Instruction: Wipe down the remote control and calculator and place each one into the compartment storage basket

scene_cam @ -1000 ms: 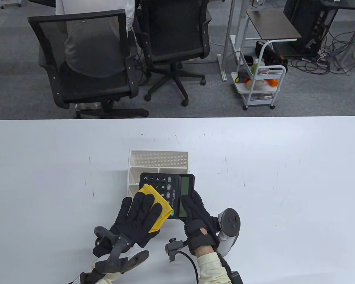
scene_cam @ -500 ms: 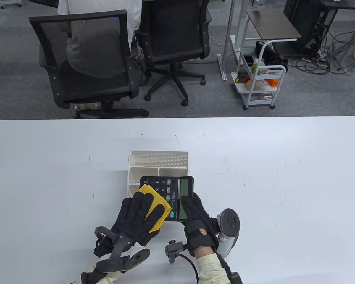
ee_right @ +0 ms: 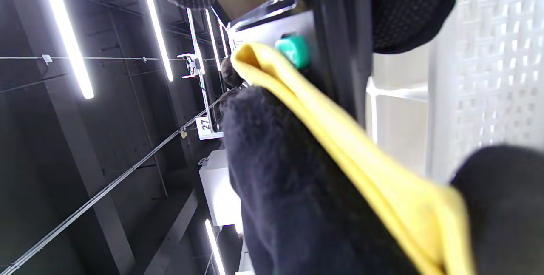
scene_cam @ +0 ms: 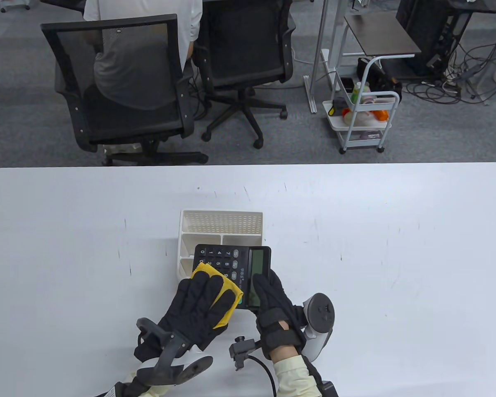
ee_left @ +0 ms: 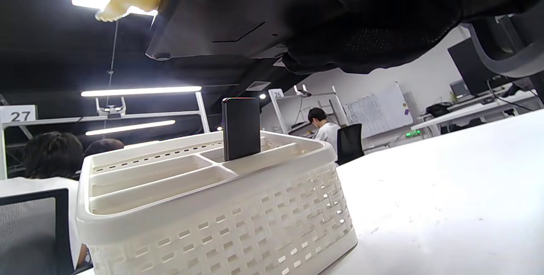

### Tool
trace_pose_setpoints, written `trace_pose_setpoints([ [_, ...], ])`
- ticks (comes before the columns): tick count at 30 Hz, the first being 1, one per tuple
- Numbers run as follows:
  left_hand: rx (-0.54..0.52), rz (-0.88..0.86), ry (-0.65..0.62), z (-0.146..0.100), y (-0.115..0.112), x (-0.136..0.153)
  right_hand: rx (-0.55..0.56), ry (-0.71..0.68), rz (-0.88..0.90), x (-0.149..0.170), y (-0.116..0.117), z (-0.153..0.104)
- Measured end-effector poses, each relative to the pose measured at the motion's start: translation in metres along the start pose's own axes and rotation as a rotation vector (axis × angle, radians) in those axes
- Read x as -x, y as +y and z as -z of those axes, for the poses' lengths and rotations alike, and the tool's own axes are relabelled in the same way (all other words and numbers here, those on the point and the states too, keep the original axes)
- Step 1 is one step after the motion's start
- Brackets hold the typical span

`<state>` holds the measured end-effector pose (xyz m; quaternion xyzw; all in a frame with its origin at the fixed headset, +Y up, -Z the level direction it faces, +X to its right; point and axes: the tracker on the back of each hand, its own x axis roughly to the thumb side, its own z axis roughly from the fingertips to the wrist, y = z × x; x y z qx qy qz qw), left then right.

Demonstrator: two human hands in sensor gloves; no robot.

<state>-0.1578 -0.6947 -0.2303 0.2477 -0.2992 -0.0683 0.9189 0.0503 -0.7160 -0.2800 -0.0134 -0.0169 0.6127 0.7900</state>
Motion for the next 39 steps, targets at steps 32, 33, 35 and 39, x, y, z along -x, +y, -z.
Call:
trace_pose_setpoints([
  [32, 0.064, -0.064, 0.05, -0.002, -0.008, 0.018, 0.044, -0.006, -0.031, -0.001, -0.002, -0.003],
  [33, 0.064, -0.092, 0.052, -0.002, -0.008, 0.018, 0.048, -0.007, -0.029, -0.001, -0.002, -0.002],
  [35, 0.067, -0.113, 0.049, -0.001, -0.007, 0.014, 0.045, -0.002, -0.036, 0.001, -0.001, -0.003],
  [39, 0.071, -0.095, -0.047, 0.003, -0.006, -0.003, 0.013, 0.03, -0.058, 0.008, 0.004, -0.003],
])
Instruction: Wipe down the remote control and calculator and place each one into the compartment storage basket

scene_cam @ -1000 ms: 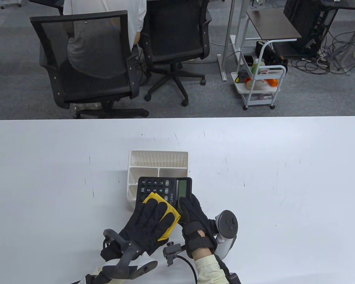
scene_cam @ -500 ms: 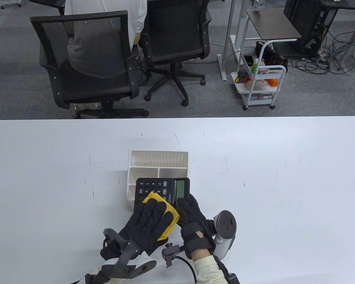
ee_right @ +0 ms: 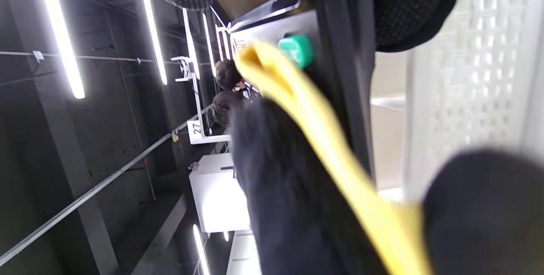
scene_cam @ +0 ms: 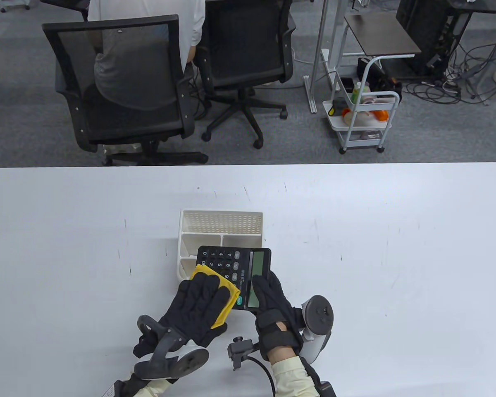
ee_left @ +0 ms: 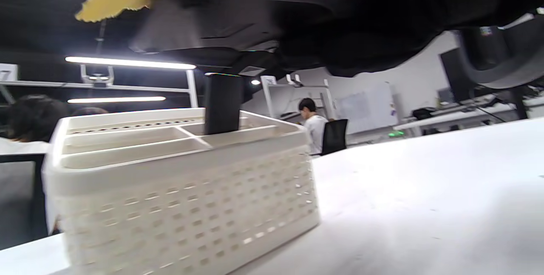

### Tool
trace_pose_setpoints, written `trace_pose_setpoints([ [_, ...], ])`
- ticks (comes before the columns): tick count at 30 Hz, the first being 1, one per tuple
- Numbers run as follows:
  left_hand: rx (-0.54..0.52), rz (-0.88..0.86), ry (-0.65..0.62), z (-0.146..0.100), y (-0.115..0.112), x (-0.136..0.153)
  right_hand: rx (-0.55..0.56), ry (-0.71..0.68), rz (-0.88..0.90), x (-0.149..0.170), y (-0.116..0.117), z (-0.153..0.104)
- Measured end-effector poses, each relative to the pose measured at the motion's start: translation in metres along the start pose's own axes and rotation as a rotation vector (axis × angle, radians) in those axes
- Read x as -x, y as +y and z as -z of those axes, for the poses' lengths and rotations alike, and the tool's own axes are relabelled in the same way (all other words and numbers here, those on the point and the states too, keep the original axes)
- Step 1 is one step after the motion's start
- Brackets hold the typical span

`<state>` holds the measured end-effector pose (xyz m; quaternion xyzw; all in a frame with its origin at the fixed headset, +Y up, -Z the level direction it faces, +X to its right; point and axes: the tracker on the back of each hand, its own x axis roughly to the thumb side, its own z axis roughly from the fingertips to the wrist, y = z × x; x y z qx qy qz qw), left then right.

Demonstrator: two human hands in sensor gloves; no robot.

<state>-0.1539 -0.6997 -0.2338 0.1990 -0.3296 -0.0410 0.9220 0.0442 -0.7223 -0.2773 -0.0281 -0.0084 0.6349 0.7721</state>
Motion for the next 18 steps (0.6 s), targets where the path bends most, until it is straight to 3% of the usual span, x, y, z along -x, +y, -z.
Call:
trace_pose_setpoints([
  [5, 0.002, -0.107, 0.024, 0.001, -0.001, 0.006, -0.003, 0.02, -0.017, 0.003, 0.003, -0.001],
  [11, 0.036, -0.072, 0.112, -0.006, -0.004, 0.026, 0.052, 0.027, 0.032, 0.0, -0.008, 0.0],
  [18, 0.023, -0.033, 0.014, 0.0, -0.001, 0.004, -0.001, 0.023, -0.019, 0.002, 0.0, 0.0],
])
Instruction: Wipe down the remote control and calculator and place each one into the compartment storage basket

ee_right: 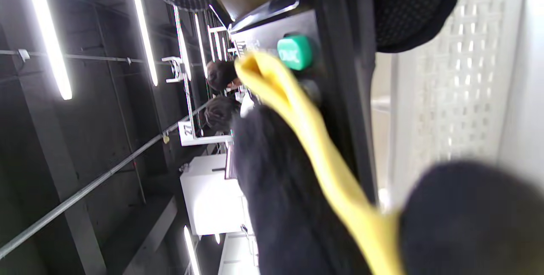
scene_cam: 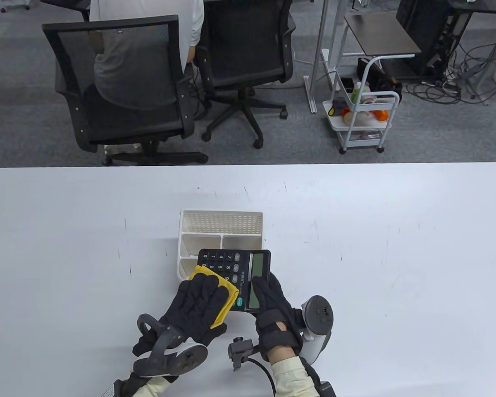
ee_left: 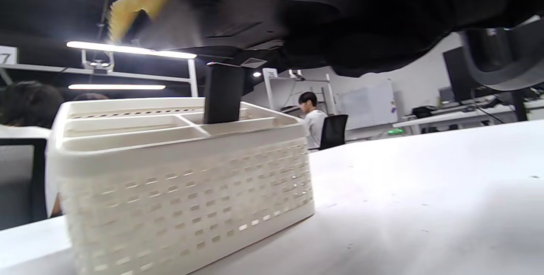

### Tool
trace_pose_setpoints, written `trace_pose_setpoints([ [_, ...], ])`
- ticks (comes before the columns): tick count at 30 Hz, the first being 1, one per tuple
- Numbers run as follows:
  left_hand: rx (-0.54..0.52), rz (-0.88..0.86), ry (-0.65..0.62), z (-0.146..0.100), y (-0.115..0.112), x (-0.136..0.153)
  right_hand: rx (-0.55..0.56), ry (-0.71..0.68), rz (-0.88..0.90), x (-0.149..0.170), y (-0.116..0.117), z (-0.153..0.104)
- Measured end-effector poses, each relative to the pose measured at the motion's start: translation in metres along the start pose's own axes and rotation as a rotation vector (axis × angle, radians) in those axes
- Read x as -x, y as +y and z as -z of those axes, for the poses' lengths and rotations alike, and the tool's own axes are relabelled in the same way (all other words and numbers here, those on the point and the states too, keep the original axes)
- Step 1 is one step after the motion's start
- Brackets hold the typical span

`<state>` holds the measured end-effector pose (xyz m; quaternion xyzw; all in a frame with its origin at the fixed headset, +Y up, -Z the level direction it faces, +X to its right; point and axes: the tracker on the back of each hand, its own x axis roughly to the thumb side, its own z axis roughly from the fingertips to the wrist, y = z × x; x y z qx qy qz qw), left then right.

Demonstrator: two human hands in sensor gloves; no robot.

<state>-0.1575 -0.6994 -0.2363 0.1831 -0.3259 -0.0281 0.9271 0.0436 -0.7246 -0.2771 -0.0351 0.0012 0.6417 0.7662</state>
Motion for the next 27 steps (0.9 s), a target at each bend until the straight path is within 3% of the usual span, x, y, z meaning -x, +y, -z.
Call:
trace_pose_setpoints([
  [10, 0.0, -0.054, 0.087, -0.005, 0.001, 0.022, 0.01, -0.021, 0.015, -0.003, 0.001, 0.0],
  [16, -0.004, -0.052, 0.037, -0.003, 0.001, 0.01, 0.005, -0.027, 0.001, -0.002, 0.0, 0.001],
  [20, 0.003, -0.046, 0.003, -0.001, 0.001, 0.003, -0.069, -0.011, -0.056, 0.0, 0.008, 0.0],
  [27, 0.0, -0.089, 0.147, -0.007, 0.004, 0.026, -0.05, -0.03, -0.035, -0.004, 0.009, -0.002],
])
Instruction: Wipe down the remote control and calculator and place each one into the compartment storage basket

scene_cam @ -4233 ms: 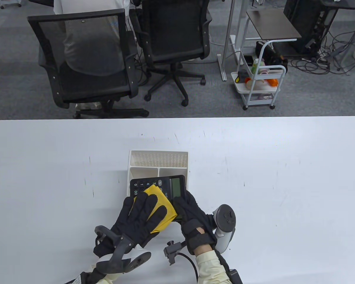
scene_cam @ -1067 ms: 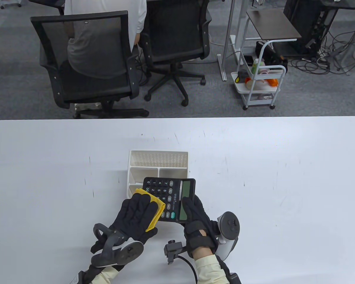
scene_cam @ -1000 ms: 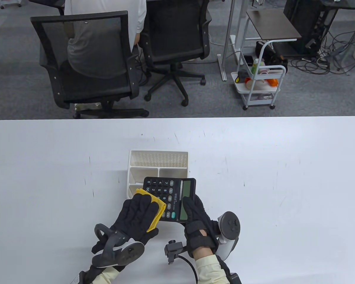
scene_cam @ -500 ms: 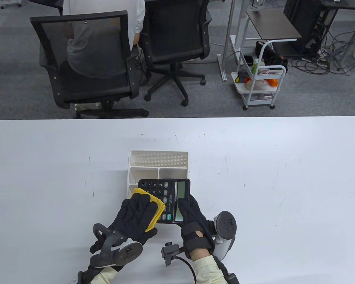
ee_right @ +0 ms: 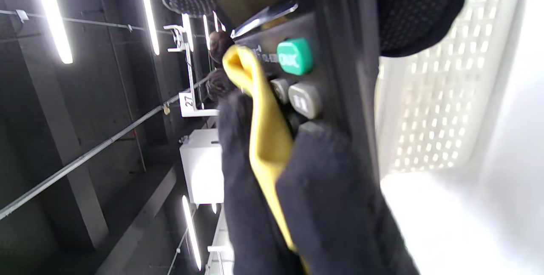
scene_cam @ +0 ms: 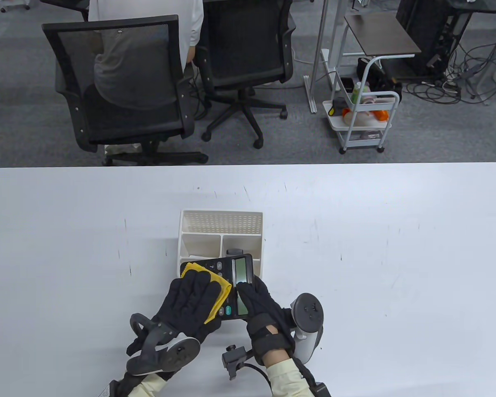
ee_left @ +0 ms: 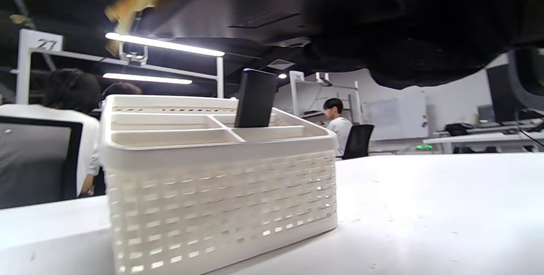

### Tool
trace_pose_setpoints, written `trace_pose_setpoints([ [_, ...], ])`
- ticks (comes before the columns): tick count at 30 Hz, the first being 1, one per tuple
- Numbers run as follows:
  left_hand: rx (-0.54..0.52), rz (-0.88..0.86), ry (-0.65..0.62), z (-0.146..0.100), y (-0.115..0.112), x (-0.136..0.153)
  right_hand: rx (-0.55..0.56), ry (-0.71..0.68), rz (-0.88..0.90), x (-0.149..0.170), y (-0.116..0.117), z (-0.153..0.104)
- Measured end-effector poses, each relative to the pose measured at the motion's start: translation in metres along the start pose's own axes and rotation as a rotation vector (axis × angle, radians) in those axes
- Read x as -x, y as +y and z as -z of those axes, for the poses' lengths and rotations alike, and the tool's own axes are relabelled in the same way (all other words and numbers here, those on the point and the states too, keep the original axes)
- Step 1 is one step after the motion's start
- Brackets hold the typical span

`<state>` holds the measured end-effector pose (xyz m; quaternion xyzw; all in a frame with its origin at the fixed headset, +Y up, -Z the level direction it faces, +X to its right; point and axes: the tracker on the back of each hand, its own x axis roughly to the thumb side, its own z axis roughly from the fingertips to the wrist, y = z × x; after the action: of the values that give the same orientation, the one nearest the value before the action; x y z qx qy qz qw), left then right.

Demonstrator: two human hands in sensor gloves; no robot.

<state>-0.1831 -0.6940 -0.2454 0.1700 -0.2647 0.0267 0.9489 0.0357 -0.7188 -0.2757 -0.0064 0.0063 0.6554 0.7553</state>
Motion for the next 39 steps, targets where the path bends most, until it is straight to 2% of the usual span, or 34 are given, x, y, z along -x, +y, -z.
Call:
trace_pose_setpoints([
  [5, 0.0, -0.002, -0.069, 0.0, -0.001, -0.007, 0.006, -0.007, -0.003, -0.001, -0.004, 0.001],
  [9, 0.0, -0.001, -0.112, 0.002, -0.001, -0.017, -0.046, 0.007, -0.042, 0.001, 0.002, 0.001],
  [11, 0.004, -0.021, -0.089, 0.003, 0.0, -0.012, -0.068, 0.01, -0.056, 0.001, 0.005, 0.001],
  [15, 0.032, -0.045, 0.055, 0.001, 0.003, 0.006, -0.103, -0.021, -0.101, -0.004, 0.004, 0.003],
  [17, 0.019, -0.039, 0.075, 0.0, 0.002, 0.011, -0.078, -0.02, -0.073, -0.004, 0.002, 0.003],
  [22, 0.015, -0.02, -0.017, 0.0, 0.0, -0.001, -0.067, -0.02, -0.076, -0.002, 0.002, 0.002],
  [26, 0.004, 0.011, -0.075, 0.003, 0.0, -0.013, -0.114, 0.0, -0.075, 0.0, 0.006, 0.003],
  [31, 0.003, -0.033, -0.015, 0.002, 0.002, -0.003, -0.143, 0.017, -0.057, 0.0, 0.008, 0.003],
  [36, 0.021, -0.058, 0.115, 0.0, 0.003, 0.016, -0.142, 0.005, -0.062, -0.001, 0.009, 0.003],
  [39, 0.024, -0.072, 0.135, -0.001, 0.002, 0.019, -0.117, -0.019, -0.063, -0.001, 0.007, 0.003],
])
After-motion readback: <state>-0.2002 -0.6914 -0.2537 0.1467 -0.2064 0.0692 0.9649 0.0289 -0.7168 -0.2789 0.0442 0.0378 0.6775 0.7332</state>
